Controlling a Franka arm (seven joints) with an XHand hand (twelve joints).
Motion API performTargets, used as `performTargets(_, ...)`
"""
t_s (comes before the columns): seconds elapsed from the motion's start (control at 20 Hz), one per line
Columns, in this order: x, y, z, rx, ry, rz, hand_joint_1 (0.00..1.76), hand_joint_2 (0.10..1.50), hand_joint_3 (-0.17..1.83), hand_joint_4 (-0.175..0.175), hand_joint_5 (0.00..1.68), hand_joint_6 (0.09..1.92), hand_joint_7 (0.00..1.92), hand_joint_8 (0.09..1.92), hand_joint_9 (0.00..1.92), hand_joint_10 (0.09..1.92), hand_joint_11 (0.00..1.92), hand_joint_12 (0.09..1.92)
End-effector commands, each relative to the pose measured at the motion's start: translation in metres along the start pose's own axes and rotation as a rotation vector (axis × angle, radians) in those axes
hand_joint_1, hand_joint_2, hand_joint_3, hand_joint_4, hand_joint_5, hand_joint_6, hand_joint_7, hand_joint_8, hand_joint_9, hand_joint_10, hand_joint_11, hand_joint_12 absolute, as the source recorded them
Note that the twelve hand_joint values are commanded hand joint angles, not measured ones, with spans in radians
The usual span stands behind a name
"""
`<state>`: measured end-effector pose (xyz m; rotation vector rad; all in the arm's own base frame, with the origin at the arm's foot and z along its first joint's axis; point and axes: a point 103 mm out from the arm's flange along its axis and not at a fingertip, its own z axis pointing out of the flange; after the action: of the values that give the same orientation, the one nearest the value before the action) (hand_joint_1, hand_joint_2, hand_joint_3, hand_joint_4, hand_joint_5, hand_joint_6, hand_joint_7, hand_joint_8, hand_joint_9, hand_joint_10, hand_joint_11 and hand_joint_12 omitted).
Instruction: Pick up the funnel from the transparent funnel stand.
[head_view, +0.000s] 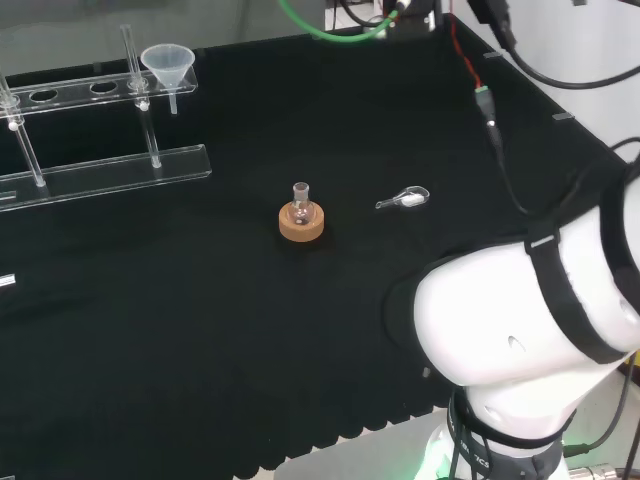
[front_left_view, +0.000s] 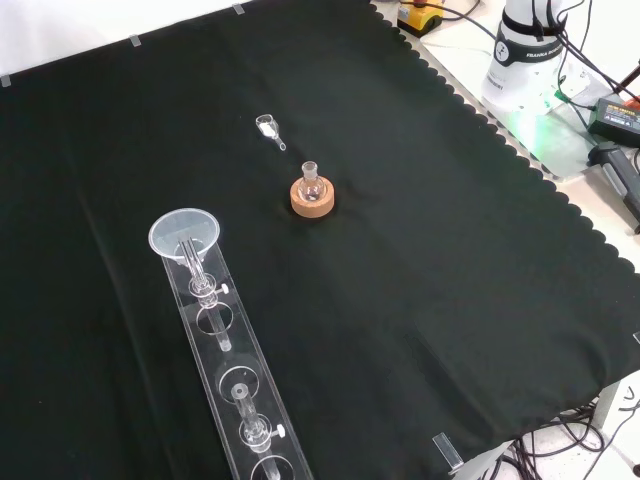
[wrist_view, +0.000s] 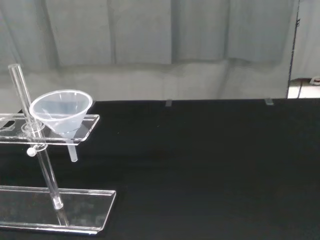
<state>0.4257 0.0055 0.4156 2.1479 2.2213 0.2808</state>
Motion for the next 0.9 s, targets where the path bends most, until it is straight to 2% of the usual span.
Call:
performTargets(0.05, 0.061, 0.081, 0.033, -0.009, 0.09, -0.028, 0.19, 0.81, 0.09, -0.003, 0.0, 0.09, 0.0, 0.09, 0.0, 0.09, 0.0, 0.26)
performTargets(0.3, 0.083, 0.103, 0.052, 0.019, 0.11, -0.056, 0.19, 0.8, 0.08, 0.0, 0.0, 0.09, 0.0, 0.09, 0.0, 0.09, 0.0, 0.23)
performTargets(0.8, 0.11, 0.136, 0.098, 0.126, 0.066, -0.095, 0.2, 0.79, 0.07, 0.002, 0.0, 0.09, 0.0, 0.09, 0.0, 0.09, 0.0, 0.23)
performTargets(0.9, 0.119, 0.141, 0.112, 0.143, 0.061, -0.116, 0.2, 0.79, 0.06, 0.002, 0.0, 0.09, 0.0, 0.09, 0.0, 0.09, 0.0, 0.2)
